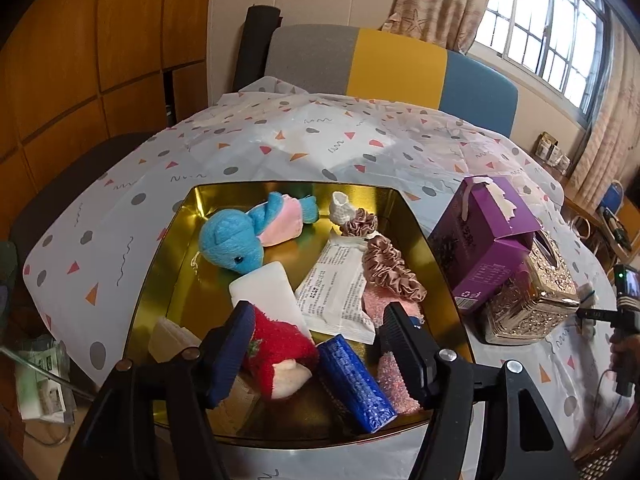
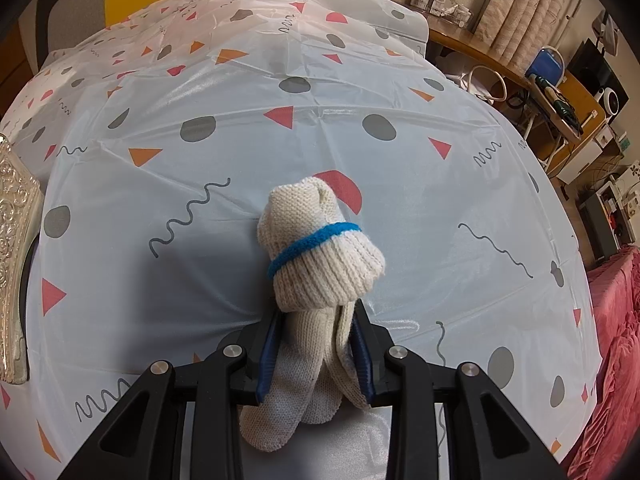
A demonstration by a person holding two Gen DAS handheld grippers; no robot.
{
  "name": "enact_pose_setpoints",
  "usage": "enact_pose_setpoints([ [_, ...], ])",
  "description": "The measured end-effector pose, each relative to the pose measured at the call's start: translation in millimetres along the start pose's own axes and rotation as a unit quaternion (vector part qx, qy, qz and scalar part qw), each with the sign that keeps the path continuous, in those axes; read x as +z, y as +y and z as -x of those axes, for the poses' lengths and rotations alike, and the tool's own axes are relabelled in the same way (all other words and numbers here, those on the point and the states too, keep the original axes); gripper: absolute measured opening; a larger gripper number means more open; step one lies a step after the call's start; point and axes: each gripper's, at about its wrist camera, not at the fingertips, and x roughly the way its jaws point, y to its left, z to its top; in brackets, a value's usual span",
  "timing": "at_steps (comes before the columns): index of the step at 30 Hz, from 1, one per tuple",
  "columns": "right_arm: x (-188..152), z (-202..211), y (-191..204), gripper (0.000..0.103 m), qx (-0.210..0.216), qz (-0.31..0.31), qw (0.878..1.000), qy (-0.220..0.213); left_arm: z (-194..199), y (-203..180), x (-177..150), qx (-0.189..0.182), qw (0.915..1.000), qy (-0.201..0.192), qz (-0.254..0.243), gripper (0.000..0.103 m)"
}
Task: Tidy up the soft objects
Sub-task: 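Hold the white gloves with the right gripper above the bed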
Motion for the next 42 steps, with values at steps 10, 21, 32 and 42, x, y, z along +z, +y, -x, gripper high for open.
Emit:
enact_pose_setpoints([
  [10,-0.6,2.8,4.9,0.030,-0.007,0.015,1.000,-0.011,-1.1,-18.2,-2.8,-0.003,0.9996,0.005,-0.029,0.070],
  [21,0.7,2.9,5.5,0.029,-0.004,0.005,1.000,-0.003,-0.8,-29.0,-4.7,-0.017,0.9988,0.010,-0.044,0.070],
  [32,8.0,4.7,19.2,0.027,-0.003,-0.018,1.000,0.013,3.4,-29.5,-6.2,-0.028,0.9983,0.009,-0.051,0.070],
  [42,17.2,5.9,63.9,0.027,0.024,0.011,0.999,0.025,7.4,-29.3,-9.9,-0.038,0.9977,0.012,-0.054,0.070],
])
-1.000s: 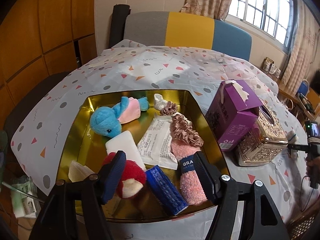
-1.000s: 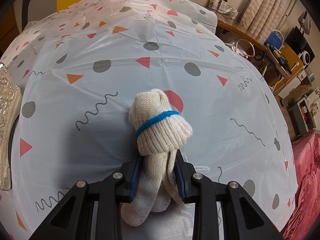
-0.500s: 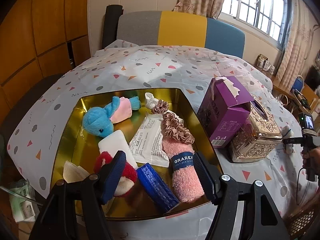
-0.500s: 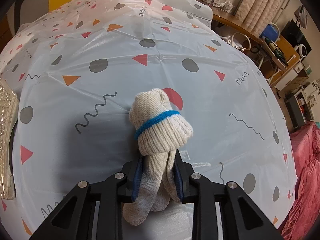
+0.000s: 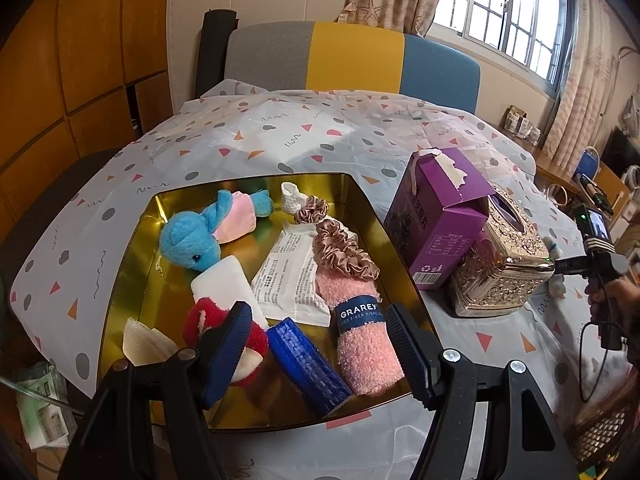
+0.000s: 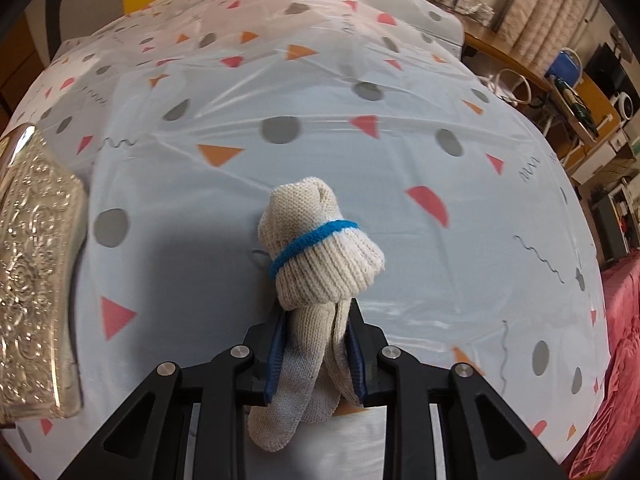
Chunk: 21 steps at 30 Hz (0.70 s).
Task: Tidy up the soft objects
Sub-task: 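Hold the white gloves with the right gripper above the bed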
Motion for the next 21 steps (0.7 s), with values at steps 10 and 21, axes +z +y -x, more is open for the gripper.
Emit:
enact_pose_setpoints([
  [10,23.9,13.4,44.4,0.027,0.036,0.016,0.999,-0.018,2.0,0.9,-2.1,-0.008,1.0000,0.001,-0.005,0.070],
  [21,61.5,66.7,77.2,0.026,0.061,0.032,0.993,-0.098,0.4,3.3,-5.8,-0.020,0.9998,0.003,0.001,0.070],
])
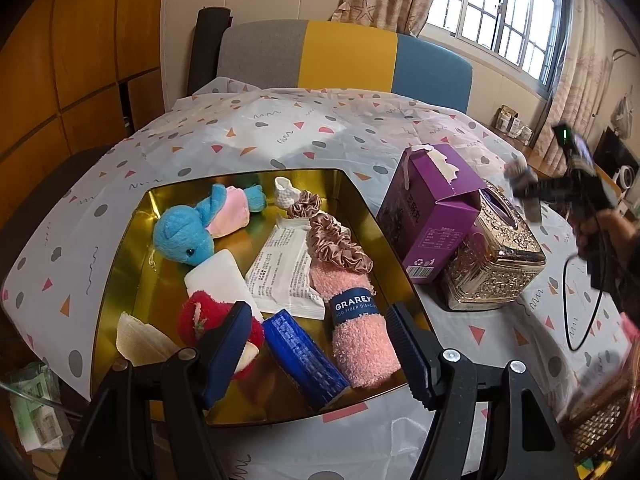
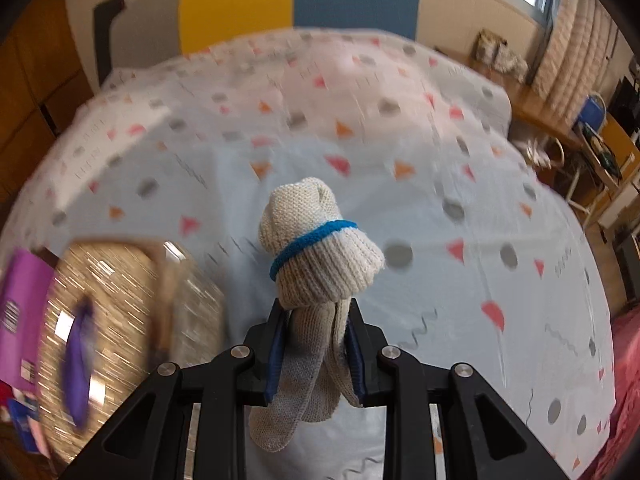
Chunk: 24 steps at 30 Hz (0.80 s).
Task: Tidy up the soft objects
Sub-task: 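Hold the white gloves with the right gripper above the bed, then carry the white gloves into the gold tin and open the right gripper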
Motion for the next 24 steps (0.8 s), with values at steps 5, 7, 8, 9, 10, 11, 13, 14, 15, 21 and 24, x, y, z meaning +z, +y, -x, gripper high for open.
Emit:
enact_pose_setpoints([
  [5,29.5,39.5,41.7,0.027,0.040,0.046,0.996,-0.063,-1.4,4.2,-2.0,-0.001,1.0000,0.002,0.006,0.070],
  [7,36.8,53.3,61.9,0.027,0.057,0.067,0.993,-0.081,-0.9,7.2,-2.3,0.000,0.9999,0.002,0.010,0.070],
  [8,40.3,59.4,73.2,0.026,0.067,0.079,0.991,-0.089,-0.5,8.4,-2.4,0.001,0.9999,0.001,0.012,0.070],
  [9,43.4,61.4,82.0,0.027,0.075,0.087,0.989,-0.095,0.1,9.4,-2.5,0.002,0.9999,0.000,0.013,0.070],
  [10,45.7,66.0,93.7,0.026,0.086,0.098,0.986,-0.101,0.9,10.9,-2.7,0.003,0.9999,0.000,0.015,0.070],
  [11,45.9,69.1,103.9,0.026,0.095,0.106,0.984,-0.103,1.1,12.4,-2.7,0.005,0.9999,-0.001,0.016,0.070],
  [13,46.3,76.9,129.1,0.026,0.116,0.129,0.979,-0.108,2.2,16.5,-2.4,0.009,0.9998,-0.002,0.020,0.070],
  [14,45.0,80.3,142.3,0.027,0.132,0.140,0.975,-0.108,3.4,19.7,-2.1,0.012,0.9996,-0.005,0.024,0.070],
  [15,43.1,83.3,155.5,0.026,0.143,0.151,0.972,-0.108,4.9,24.0,-1.3,0.015,0.9994,-0.007,0.030,0.070],
  [21,8.8,92.9,244.9,0.027,0.218,0.229,0.946,-0.076,15.9,55.7,3.4,0.050,0.9960,-0.026,0.069,0.071],
  [24,-17.3,80.7,278.7,0.027,0.245,0.242,0.938,-0.033,20.8,74.1,3.8,0.068,0.9929,-0.032,0.093,0.072],
])
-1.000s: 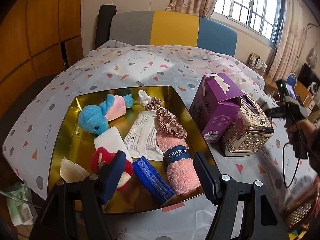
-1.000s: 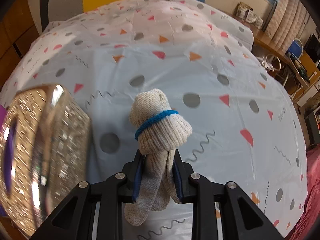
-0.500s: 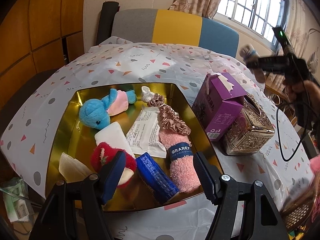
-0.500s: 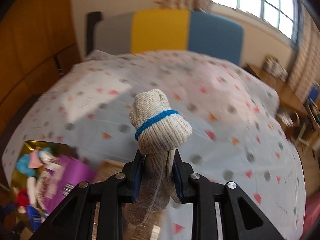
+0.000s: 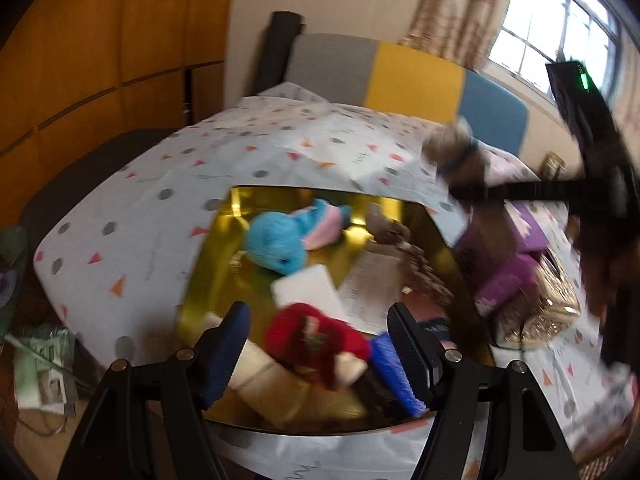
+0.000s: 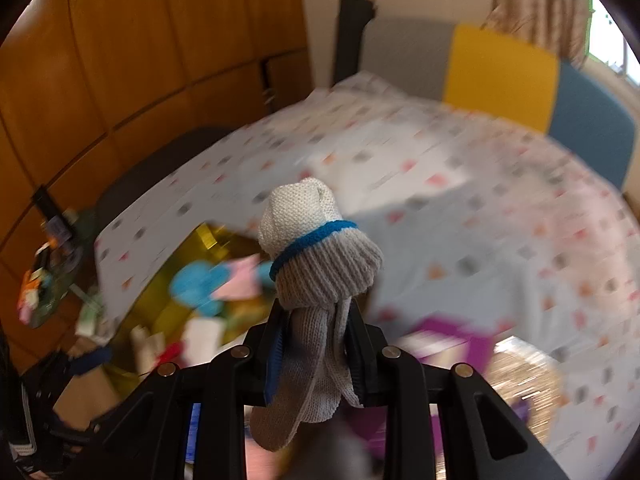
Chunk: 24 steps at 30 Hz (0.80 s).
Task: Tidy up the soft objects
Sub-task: 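Carry the white gloves into the gold tin and open the right gripper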
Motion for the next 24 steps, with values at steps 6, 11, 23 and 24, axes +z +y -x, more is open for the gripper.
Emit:
enact_pose_setpoints([
  [6,-36.5,-51.8,49.4,0.027,0.046,-0.007,0.997,0.056,1.1,20.6,1.7,0.019,0.9996,-0.005,0.019,0.073],
  [11,-55.8,-79.8,67.9,0.028,0.029,-0.003,0.997,0.077,0.2,19.3,1.4,0.025,0.9995,-0.006,0.019,0.079],
  [23,-64.7,-78.8,67.0,0.041,-0.048,-0.004,0.998,0.042,-4.2,22.4,-0.8,0.055,0.9978,-0.003,0.037,0.089],
  [24,-65.4,-76.5,68.3,0.041,-0.055,-0.002,0.998,0.038,-3.7,21.7,-0.5,0.058,0.9976,-0.004,0.037,0.090],
])
